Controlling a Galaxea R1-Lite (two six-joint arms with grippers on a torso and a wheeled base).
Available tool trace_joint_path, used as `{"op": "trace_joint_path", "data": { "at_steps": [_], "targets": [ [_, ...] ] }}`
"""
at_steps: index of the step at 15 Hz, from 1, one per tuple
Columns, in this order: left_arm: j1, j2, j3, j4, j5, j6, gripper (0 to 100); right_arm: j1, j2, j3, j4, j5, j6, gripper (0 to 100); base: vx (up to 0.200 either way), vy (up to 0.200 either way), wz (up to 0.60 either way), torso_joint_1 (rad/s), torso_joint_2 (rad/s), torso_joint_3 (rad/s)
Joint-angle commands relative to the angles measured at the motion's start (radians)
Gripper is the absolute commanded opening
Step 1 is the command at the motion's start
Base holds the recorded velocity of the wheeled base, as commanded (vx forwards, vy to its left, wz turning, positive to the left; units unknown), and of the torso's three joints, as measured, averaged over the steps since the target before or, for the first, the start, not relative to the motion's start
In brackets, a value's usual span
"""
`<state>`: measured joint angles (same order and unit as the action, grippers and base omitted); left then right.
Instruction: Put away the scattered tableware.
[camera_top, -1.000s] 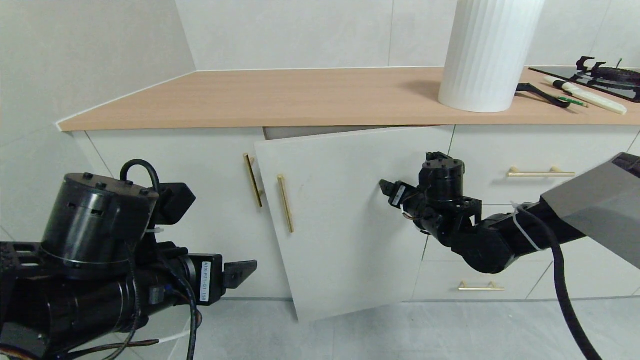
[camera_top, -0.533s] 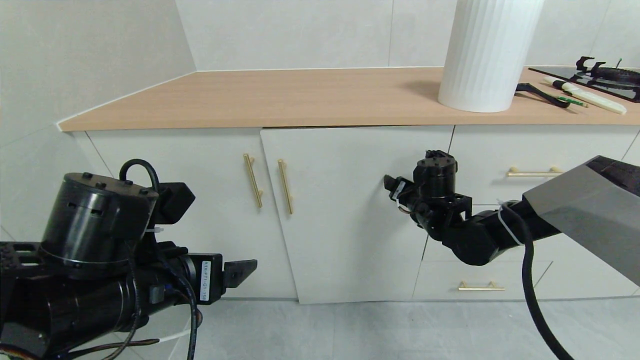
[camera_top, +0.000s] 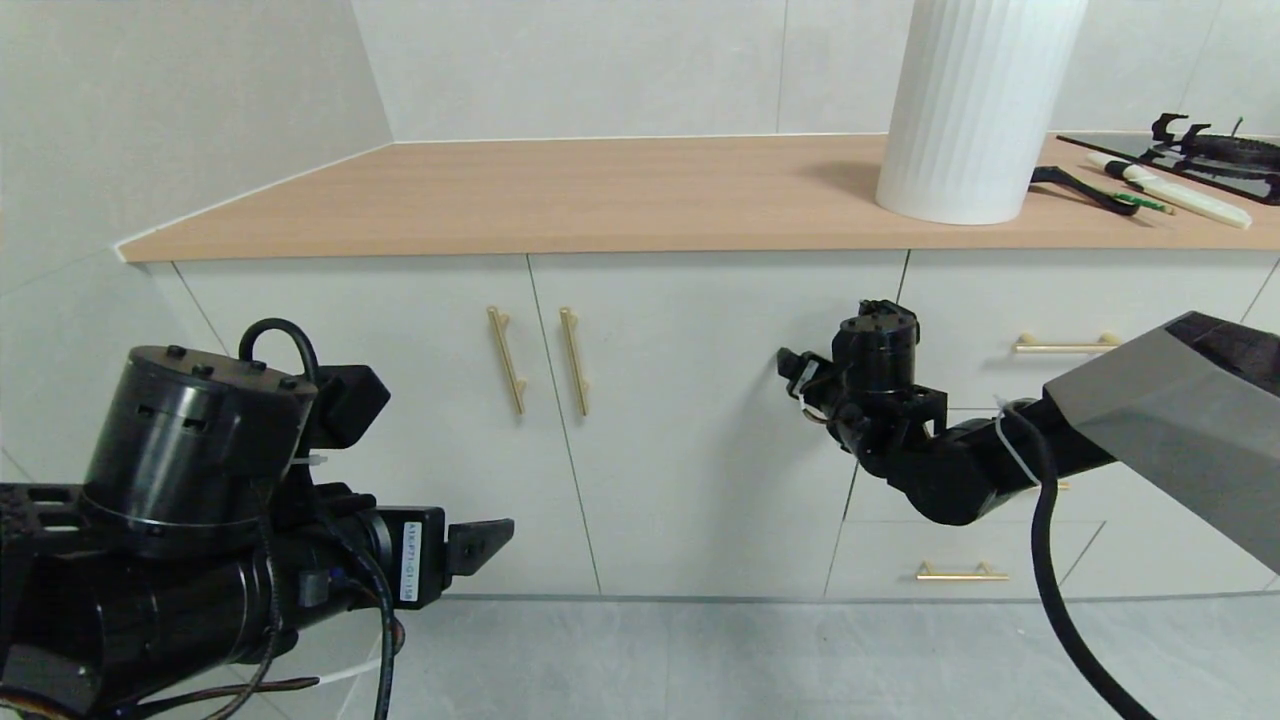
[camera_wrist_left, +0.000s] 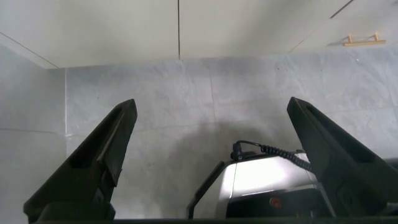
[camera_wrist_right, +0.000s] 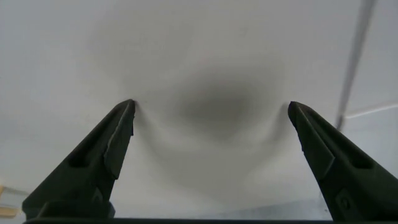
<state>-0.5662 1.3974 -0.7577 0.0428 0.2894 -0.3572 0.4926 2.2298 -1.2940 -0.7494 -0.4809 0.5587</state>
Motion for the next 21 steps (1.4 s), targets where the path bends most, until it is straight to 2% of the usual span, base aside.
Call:
{"op": "trace_joint_path", "data": {
  "at_steps": [1, 2, 3, 4, 5, 6, 11, 12, 13, 14, 16, 17, 18, 20, 21],
  "targets": [
    [0.000, 0.002, -0.002, -0.001, 0.001, 0.000, 100, 0.018, -0.058, 0.056, 0.005, 0.022, -0.002, 100, 0.000, 0.000, 0.00, 0.000, 0.00, 0.000],
    [0.000, 0.002, -0.002, 0.000, 0.001, 0.000, 100, 0.037, -0.114, 0.124, 0.008, 0.082, -0.002, 100, 0.000, 0.000, 0.00, 0.000, 0.00, 0.000],
    [0.000, -0.002, -0.002, -0.001, 0.001, 0.000, 100, 0.049, -0.239, 0.292, 0.010, 0.255, -0.011, 100, 0.000, 0.000, 0.00, 0.000, 0.00, 0.000],
    [0.000, 0.000, -0.002, 0.000, 0.001, 0.000, 100, 0.049, -0.320, 0.389, 0.008, 0.393, -0.045, 100, 0.000, 0.000, 0.00, 0.000, 0.00, 0.000],
    [0.000, 0.000, -0.002, -0.001, 0.001, -0.002, 100, 0.046, -0.366, 0.433, 0.008, 0.473, -0.076, 100, 0.000, 0.000, 0.00, 0.000, 0.00, 0.000],
    [0.000, 0.000, -0.002, -0.001, 0.001, -0.002, 100, 0.044, -0.395, 0.452, 0.008, 0.498, -0.088, 100, 0.000, 0.000, 0.00, 0.000, 0.00, 0.000],
    [0.015, -0.054, -0.003, -0.017, 0.001, 0.006, 100, 0.044, -0.481, 0.464, 0.008, 0.370, -0.134, 100, 0.000, 0.000, 0.00, 0.000, 0.00, 0.000],
    [0.058, -0.120, -0.003, -0.038, -0.001, 0.037, 100, 0.041, -0.588, 0.529, 0.005, 0.261, -0.175, 100, 0.000, 0.000, 0.00, 0.000, 0.00, 0.000],
    [0.069, -0.137, -0.003, -0.040, -0.001, 0.047, 100, 0.035, -0.619, 0.541, 0.005, 0.248, -0.186, 100, 0.000, 0.000, 0.00, 0.000, 0.00, 0.000],
    [0.083, -0.195, -0.002, -0.043, -0.001, 0.063, 100, 0.015, -0.753, 0.596, 0.007, 0.232, -0.209, 100, 0.000, 0.000, 0.00, 0.000, 0.00, 0.000],
    [0.115, -0.276, 0.000, -0.069, 0.001, 0.093, 100, -0.034, -0.904, 0.679, 0.007, 0.231, -0.261, 100, 0.000, 0.000, 0.00, 0.000, 0.00, 0.000],
    [0.150, -0.354, 0.003, -0.080, 0.001, 0.126, 100, -0.074, -1.013, 0.742, 0.008, 0.231, -0.318, 100, 0.000, 0.000, 0.00, 0.000, 0.00, 0.000],
    [0.172, -0.413, 0.011, -0.080, 0.001, 0.141, 100, -0.108, -1.078, 0.780, 0.010, 0.232, -0.342, 100, 0.000, 0.000, 0.00, 0.000, 0.00, 0.000],
    [0.198, -0.632, 0.040, -0.067, 0.004, 0.201, 100, -0.224, -1.276, 0.871, 0.025, 0.232, -0.405, 100, 0.000, 0.000, 0.00, 0.000, 0.00, 0.000],
    [0.221, -0.690, 0.043, -0.057, 0.004, 0.208, 100, -0.253, -1.332, 0.883, 0.041, 0.232, -0.421, 100, 0.000, 0.000, 0.00, 0.000, 0.00, 0.000]
  ]
}}
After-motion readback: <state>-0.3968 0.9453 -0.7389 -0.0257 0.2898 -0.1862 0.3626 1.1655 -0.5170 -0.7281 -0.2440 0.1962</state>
